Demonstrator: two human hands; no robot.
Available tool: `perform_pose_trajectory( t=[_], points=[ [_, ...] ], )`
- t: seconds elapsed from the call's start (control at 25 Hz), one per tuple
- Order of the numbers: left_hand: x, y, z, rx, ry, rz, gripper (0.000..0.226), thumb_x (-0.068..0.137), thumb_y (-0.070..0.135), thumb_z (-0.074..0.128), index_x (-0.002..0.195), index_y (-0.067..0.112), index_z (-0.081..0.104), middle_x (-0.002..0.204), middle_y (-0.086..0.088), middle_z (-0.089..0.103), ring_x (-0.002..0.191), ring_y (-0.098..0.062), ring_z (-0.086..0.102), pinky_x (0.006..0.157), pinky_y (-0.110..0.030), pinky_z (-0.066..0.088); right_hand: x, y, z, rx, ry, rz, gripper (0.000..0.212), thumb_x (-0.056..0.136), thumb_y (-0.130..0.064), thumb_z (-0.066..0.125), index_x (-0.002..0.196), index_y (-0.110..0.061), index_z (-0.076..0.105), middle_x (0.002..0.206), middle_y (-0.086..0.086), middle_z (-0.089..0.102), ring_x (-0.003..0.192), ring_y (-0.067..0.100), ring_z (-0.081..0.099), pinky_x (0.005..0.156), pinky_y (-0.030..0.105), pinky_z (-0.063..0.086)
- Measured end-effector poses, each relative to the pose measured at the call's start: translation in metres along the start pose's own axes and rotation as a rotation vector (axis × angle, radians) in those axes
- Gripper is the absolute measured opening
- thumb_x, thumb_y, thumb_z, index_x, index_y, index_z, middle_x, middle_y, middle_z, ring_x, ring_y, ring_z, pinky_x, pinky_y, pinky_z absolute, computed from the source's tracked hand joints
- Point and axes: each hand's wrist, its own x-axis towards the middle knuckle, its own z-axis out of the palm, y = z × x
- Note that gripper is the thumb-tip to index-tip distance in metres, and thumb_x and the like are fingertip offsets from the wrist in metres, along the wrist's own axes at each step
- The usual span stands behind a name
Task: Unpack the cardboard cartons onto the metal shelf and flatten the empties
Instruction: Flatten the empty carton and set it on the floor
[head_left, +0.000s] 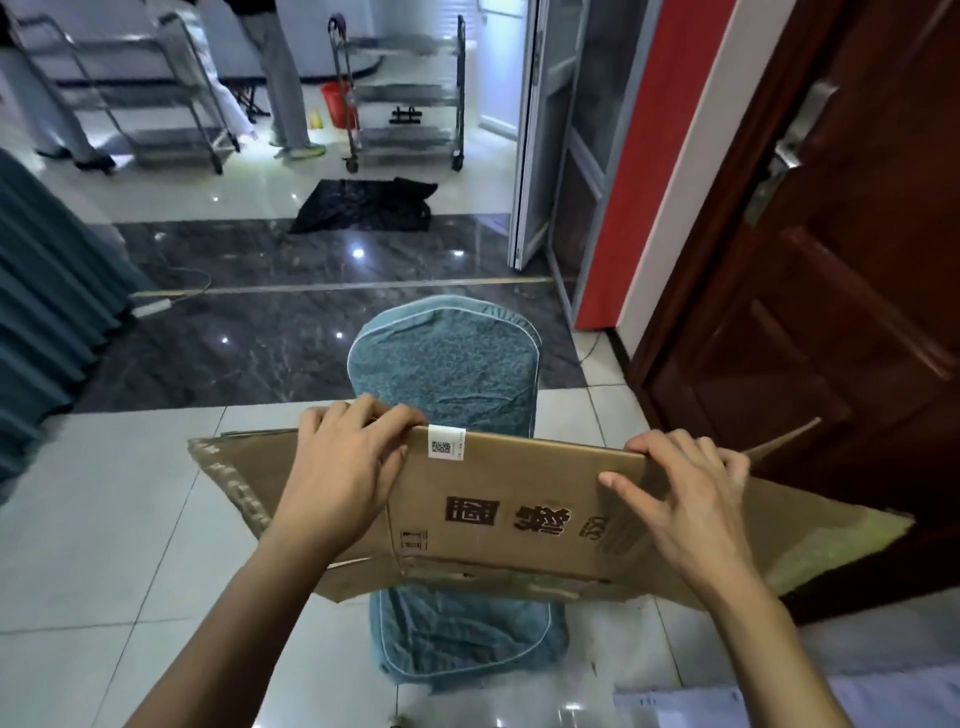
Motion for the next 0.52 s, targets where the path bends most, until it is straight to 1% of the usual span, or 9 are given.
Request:
perform_pose_trajectory(
  t=[0.12, 0.24, 0.36, 0.52],
  points=[
    [0.009, -0.003, -0.007, 0.045, 0.061, 0.005, 0.028, 0.087, 0.035, 0.051, 0.114, 0.037, 0.057, 0.100, 0.006, 0.056, 0.087, -0.023, 0.053, 0.085, -0.042, 0.031, -0.002, -0.016, -0.003, -0.010, 0.058, 0.020, 0.027, 0.087, -0.061, 0.058, 0.101, -0.038, 0.058, 0.091, -0.017, 0.050, 0.088, 0.010, 0.045, 0.085, 0.035, 0.024],
    [0.019, -0.009, -0.012, 0.040, 0.113, -0.013, 0.024, 0.083, 0.033, 0.053, 0.106, 0.033, 0.060, 0.096, 0.004, 0.056, 0.085, -0.026, 0.053, 0.085, -0.044, 0.031, -0.001, -0.035, -0.004, -0.037, 0.105, 0.066, 0.027, 0.087, -0.061, 0.059, 0.101, -0.038, 0.059, 0.091, -0.017, 0.049, 0.087, 0.009, 0.043, 0.085, 0.033, 0.022],
    [0.033, -0.021, -0.016, 0.012, 0.148, 0.021, 0.022, 0.085, 0.037, 0.050, 0.103, 0.033, 0.062, 0.094, 0.004, 0.056, 0.084, -0.025, 0.053, 0.087, -0.045, 0.031, -0.006, -0.056, -0.005, -0.080, 0.162, 0.121, 0.028, 0.087, -0.062, 0.057, 0.102, -0.038, 0.060, 0.092, -0.018, 0.049, 0.087, 0.008, 0.041, 0.085, 0.031, 0.020],
    [0.050, -0.042, -0.015, -0.038, 0.143, 0.116, 0.028, 0.088, 0.048, 0.045, 0.103, 0.034, 0.063, 0.095, 0.004, 0.056, 0.087, -0.024, 0.052, 0.089, -0.046, 0.030, -0.017, -0.083, -0.001, -0.139, 0.219, 0.206, 0.027, 0.087, -0.062, 0.059, 0.102, -0.039, 0.061, 0.091, -0.019, 0.048, 0.087, 0.007, 0.043, 0.086, 0.030, 0.020]
  ],
)
